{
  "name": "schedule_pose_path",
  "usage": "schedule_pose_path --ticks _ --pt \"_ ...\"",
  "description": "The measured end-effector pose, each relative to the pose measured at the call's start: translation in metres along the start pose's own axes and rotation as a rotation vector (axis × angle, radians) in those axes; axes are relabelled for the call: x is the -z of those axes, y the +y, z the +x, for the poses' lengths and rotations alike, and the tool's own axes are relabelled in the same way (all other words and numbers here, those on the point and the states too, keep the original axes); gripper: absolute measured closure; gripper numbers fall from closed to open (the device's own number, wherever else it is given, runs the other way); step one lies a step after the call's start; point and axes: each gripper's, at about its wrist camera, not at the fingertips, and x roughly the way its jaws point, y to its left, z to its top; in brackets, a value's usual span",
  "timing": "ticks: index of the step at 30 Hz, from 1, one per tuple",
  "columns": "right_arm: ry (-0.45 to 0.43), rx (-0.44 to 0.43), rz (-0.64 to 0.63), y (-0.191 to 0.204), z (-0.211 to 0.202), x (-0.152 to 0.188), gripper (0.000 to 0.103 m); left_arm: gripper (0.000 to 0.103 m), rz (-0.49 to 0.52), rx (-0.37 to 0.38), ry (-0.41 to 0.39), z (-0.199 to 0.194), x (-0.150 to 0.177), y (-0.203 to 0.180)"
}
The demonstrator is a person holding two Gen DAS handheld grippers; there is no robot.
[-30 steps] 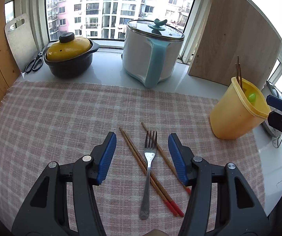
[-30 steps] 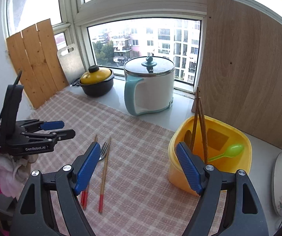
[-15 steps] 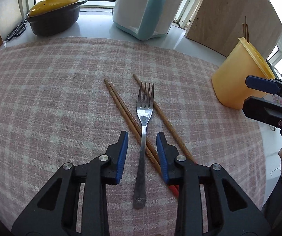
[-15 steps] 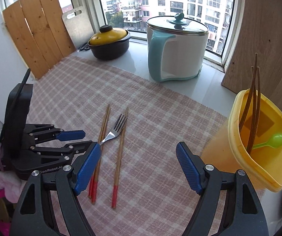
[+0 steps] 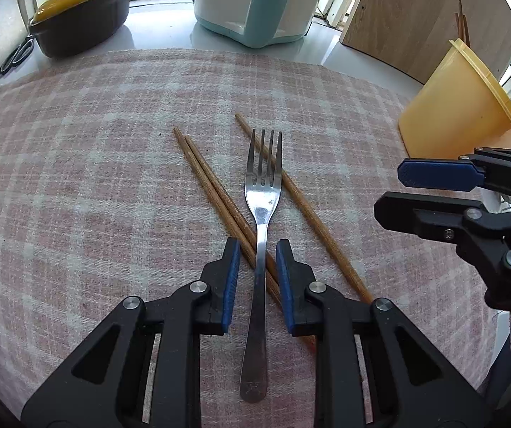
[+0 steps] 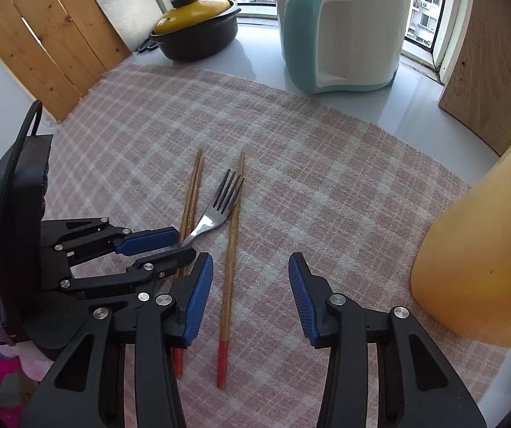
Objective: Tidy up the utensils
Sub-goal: 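Close the left tool on the metal fork while the right tool grips a chopstick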
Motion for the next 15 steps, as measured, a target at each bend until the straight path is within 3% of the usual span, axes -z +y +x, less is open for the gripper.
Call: schedule_pose_path --ticks 8,12,15 --pt "0.046 -0.028 0.021 0.001 0.019 -0.003 0.073 0.084 -0.017 0.011 -0.017 0.001 0.001 0.003" --pt "0.067 -0.037 0.022 0.003 0.029 -0.005 0.075 0.096 -0.040 0.008 -0.038 -0.002 -0.001 0.006" --pt "0.082 -0.046 0.028 0.004 0.037 -0.005 0.076 0.098 -0.039 0.008 -0.042 -0.003 -0.001 0.007"
